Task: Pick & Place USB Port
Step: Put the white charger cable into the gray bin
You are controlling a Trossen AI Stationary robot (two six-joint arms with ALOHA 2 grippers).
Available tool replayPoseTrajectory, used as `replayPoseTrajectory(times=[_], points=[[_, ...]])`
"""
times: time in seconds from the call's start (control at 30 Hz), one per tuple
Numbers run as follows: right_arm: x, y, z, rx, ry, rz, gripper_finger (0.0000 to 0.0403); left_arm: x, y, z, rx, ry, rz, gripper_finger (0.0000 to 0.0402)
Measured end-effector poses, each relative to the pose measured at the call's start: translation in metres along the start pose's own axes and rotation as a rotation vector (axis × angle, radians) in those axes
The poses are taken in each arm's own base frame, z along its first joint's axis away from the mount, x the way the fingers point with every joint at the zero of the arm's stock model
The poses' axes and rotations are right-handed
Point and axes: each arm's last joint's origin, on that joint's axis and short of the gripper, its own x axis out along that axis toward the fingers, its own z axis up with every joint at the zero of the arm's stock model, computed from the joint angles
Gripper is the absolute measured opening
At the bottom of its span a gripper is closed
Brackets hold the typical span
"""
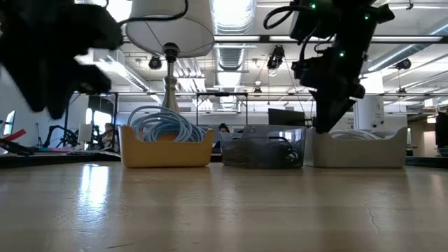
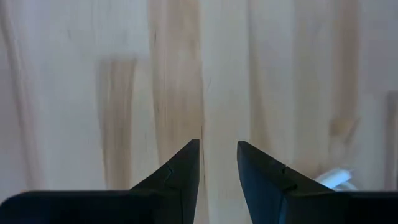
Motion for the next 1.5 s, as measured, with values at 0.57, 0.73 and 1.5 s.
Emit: replayPoseTrajectory(times=[0.57, 0.73, 1.5], points=[[-0.002, 0.006, -0.008, -0.112, 0.029, 0.039, 0.0156, 0.033, -0.051, -0.064, 0.101, 0.190, -0.109, 0.0110], [-0.002, 0.006, -0.008, -0.113, 0.029, 0.039, 0.0155, 0.035, -0.061, -0.071, 0.123, 0.194, -0.112, 0.0110], [-0.002, 0.009, -0.006, -0.101, 0.005, 0.055, 0.0139, 0.063, -0.051, -0.074, 0.332, 0.060, 0.319, 0.0110]])
